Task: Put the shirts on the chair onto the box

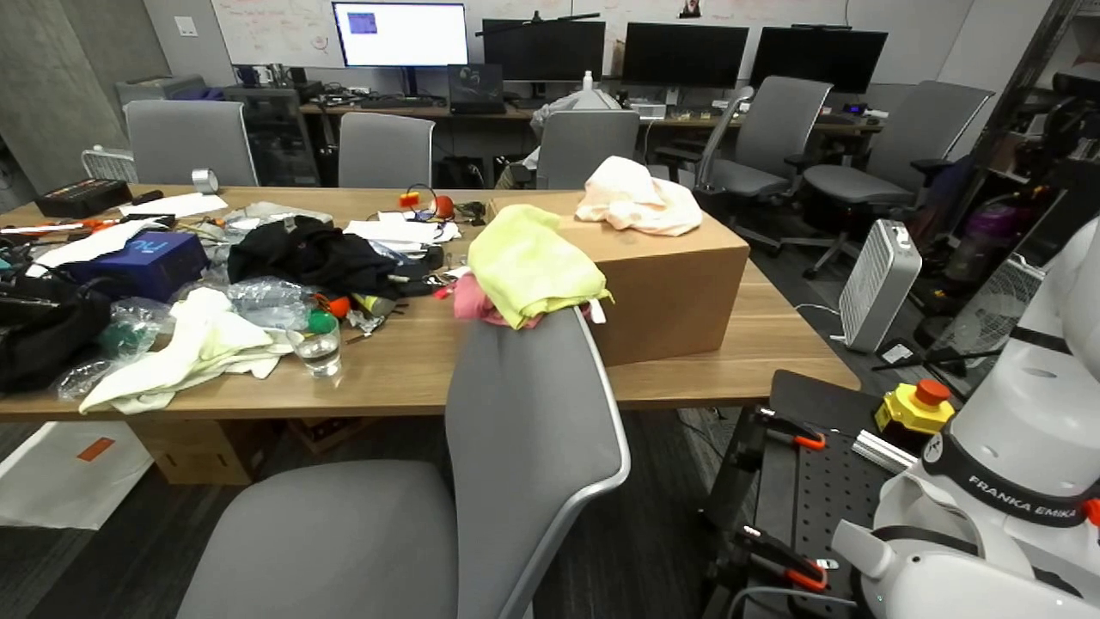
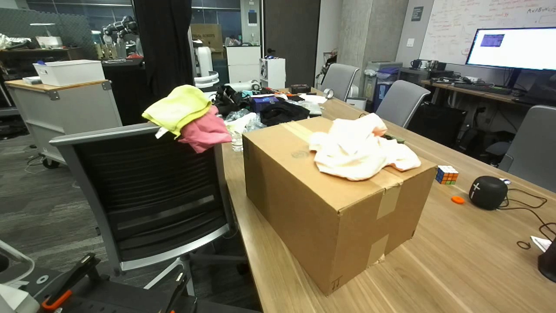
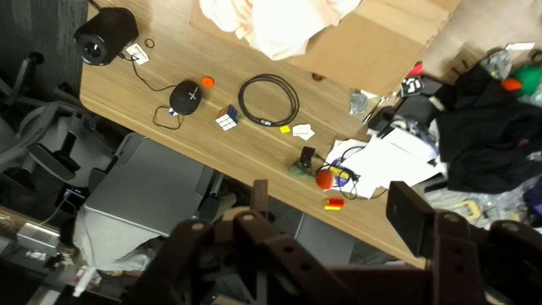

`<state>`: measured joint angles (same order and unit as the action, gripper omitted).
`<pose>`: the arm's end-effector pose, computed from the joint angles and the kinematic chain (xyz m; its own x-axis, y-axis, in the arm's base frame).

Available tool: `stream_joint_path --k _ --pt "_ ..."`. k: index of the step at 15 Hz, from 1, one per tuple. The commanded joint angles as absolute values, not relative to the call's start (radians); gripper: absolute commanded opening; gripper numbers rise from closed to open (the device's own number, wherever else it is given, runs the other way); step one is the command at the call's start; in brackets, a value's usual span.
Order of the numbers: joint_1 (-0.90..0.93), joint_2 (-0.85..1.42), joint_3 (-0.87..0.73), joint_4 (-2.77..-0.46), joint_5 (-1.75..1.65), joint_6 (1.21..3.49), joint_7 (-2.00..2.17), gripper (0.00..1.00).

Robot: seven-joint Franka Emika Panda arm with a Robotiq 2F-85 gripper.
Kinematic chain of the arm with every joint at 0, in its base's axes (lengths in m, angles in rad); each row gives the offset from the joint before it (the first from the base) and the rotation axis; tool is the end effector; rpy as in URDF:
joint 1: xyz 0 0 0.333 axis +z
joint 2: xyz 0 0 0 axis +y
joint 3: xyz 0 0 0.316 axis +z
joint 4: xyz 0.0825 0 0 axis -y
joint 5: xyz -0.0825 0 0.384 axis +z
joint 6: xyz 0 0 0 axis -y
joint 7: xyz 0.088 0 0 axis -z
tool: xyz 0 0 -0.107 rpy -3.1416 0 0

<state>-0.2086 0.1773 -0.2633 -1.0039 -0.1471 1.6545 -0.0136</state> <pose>0.5250 -0.2575 0.8012 0.8139 -0.3590 0.4568 -0.4823 -0.8559 0.1868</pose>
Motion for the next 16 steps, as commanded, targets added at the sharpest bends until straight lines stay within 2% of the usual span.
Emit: stream_joint_path --k 1,8,16 --pt "-0.153 0.032 -0.220 -1.246 -0.185 1.669 -0.119 1.00" --pt "-0.100 -0.157 -0.153 -1.618 -0.213 1.661 -0.334 1.00" --pt "-0.020 -0.344 -0.074 -2.070 -0.214 1.770 -0.462 1.00"
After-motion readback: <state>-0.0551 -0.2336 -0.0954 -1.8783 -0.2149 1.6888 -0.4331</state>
